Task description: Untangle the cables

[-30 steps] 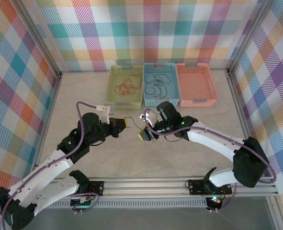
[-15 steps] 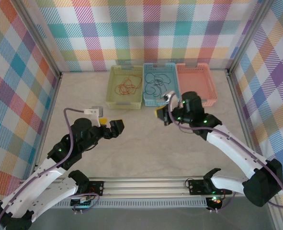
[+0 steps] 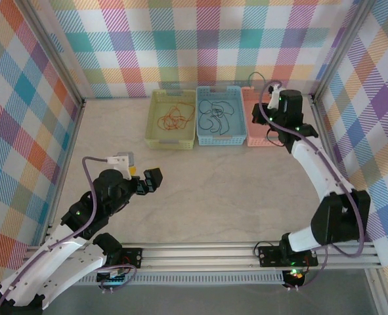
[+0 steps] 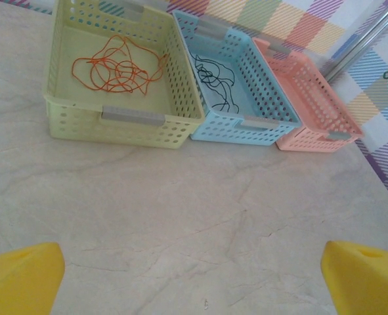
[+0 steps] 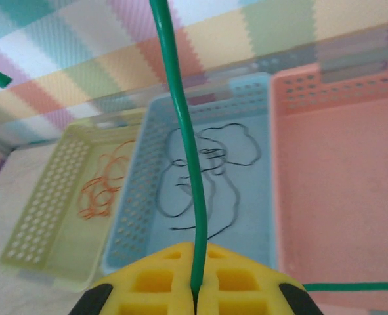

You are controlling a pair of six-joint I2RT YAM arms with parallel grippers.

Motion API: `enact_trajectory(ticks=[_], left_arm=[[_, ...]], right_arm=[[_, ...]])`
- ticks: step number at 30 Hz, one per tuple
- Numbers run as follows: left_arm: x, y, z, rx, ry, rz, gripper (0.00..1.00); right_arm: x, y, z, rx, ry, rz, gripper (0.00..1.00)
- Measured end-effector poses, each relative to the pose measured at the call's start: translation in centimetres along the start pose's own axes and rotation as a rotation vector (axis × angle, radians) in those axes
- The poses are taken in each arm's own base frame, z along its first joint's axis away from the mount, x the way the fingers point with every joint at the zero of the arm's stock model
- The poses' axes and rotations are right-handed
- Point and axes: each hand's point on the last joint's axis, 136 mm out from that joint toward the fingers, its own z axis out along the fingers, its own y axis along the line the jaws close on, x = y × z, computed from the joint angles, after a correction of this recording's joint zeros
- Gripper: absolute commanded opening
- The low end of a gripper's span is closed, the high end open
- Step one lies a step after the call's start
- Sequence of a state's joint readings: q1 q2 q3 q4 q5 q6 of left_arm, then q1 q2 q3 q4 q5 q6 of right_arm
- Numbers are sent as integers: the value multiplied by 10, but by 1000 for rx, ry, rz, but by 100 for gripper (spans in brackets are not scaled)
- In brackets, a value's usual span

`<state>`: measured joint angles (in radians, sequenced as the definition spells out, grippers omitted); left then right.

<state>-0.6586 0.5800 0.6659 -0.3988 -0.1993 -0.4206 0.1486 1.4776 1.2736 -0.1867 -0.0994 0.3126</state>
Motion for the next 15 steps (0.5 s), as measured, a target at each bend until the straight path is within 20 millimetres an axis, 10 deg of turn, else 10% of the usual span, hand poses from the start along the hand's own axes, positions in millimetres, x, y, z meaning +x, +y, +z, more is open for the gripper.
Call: enact_trajectory(ticks=[8, 15], left_arm=[[3, 2, 1, -5, 2, 5, 100], [8, 4, 3, -8, 13, 10, 100]], right_arm=[[-9, -54, 52, 104, 45, 102, 0], [-29, -62, 94, 112, 59, 149, 0]])
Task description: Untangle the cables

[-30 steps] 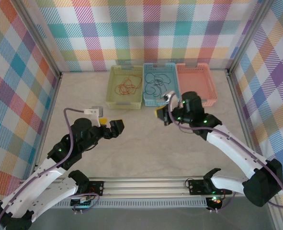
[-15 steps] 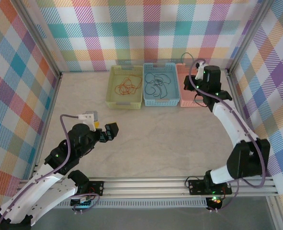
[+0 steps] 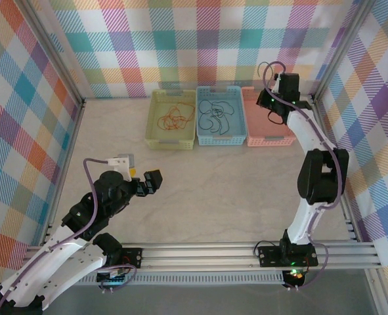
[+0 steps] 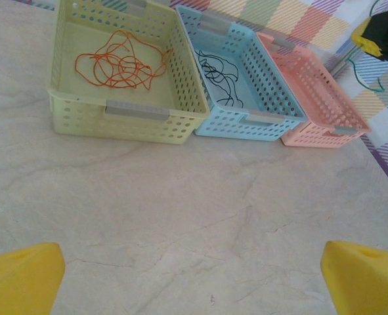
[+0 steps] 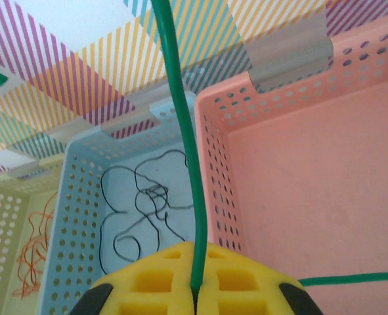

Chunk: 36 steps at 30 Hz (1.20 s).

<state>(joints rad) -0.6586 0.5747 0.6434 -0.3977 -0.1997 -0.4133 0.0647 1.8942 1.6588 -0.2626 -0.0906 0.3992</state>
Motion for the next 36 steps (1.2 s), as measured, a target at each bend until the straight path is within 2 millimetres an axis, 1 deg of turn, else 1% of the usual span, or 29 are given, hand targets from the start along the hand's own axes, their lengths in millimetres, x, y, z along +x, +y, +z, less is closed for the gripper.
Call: enact_trajectory(ticks=[3, 6, 9, 13, 16, 18, 19, 24, 31, 34, 36], left_arm=[[0, 0, 0, 1, -1, 0, 100], [0, -1, 0, 4, 0, 0, 100], [0, -1, 0, 7, 2, 3, 100], [0, -1, 0, 7, 2, 2, 100], [2, -3, 0, 19, 10, 3, 100], [2, -4, 0, 23, 13, 3, 100], [3, -4, 0, 25, 15, 3, 100], [4, -4, 2, 24, 23, 3, 100], [4, -5, 3, 27, 25, 2, 100], [4, -4, 3, 26, 25, 1, 100], [3, -4, 2, 25, 21, 1, 100]], right_arm=[[-6, -3, 21, 1, 17, 40, 0], [-2, -9, 44, 14, 51, 80, 0], [13, -23, 69, 56, 106, 142, 0], [43, -45, 99, 118, 190, 242, 0], [66, -58, 111, 163, 246, 310, 7], [76, -64, 118, 186, 271, 349, 12], [79, -66, 120, 195, 280, 366, 18], [82, -69, 123, 211, 288, 426, 36], [75, -63, 121, 195, 279, 441, 47], [70, -59, 111, 184, 265, 435, 50], [68, -53, 92, 173, 256, 429, 52]])
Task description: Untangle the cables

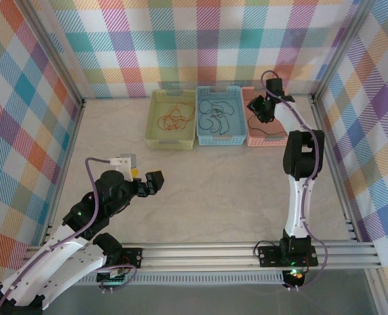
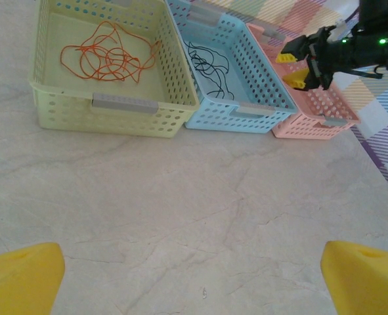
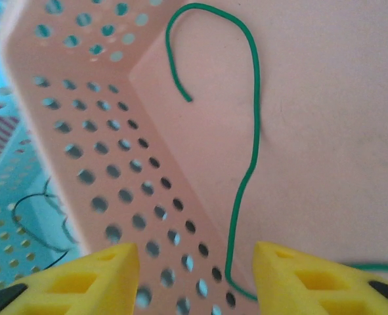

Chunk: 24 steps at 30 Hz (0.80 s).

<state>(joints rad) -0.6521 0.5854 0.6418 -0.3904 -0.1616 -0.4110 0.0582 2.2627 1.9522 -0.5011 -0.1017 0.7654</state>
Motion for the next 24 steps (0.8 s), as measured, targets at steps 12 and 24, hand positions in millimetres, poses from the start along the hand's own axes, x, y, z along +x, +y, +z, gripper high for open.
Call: enact_trajectory(ticks=[12, 24], left_arm=[[-34, 27, -10, -157, -193, -15, 100], [-42, 56, 24, -344, -303, 287, 100]], right_arm=[[49, 16, -192, -239, -342, -207, 65], [129, -99, -216, -92, -553, -535, 86]])
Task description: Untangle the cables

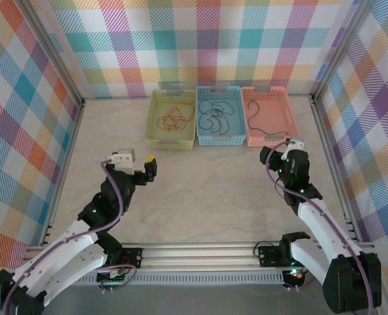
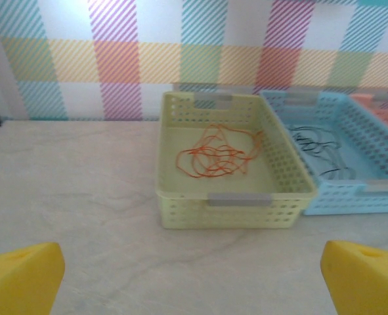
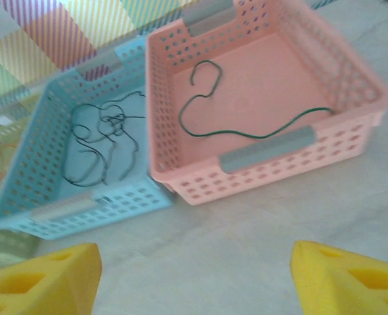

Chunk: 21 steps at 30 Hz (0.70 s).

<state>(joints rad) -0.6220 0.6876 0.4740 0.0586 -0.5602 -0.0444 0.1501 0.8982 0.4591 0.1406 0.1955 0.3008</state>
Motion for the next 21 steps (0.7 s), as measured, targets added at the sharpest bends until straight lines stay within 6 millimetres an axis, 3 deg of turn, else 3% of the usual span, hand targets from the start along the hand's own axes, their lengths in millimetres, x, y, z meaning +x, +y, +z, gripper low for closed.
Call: enact_trajectory(ticks=[2, 6, 10, 17, 21], left_arm=[[12, 8, 12, -45, 12, 42, 100], [53, 38, 35, -140, 101, 97, 100], [70, 59, 56, -189, 152, 88, 99], [90, 83, 82, -221, 166, 46, 99], [105, 97, 93, -249, 159, 25, 99]], right_arm=[[7, -7, -1, 20, -22, -50, 92], [31, -23, 6, 59, -32, -105, 94], [51, -31, 21, 85, 9, -155, 96], [61, -42, 43, 118, -22, -202, 95], [50, -42, 48, 114, -79, -223, 94]])
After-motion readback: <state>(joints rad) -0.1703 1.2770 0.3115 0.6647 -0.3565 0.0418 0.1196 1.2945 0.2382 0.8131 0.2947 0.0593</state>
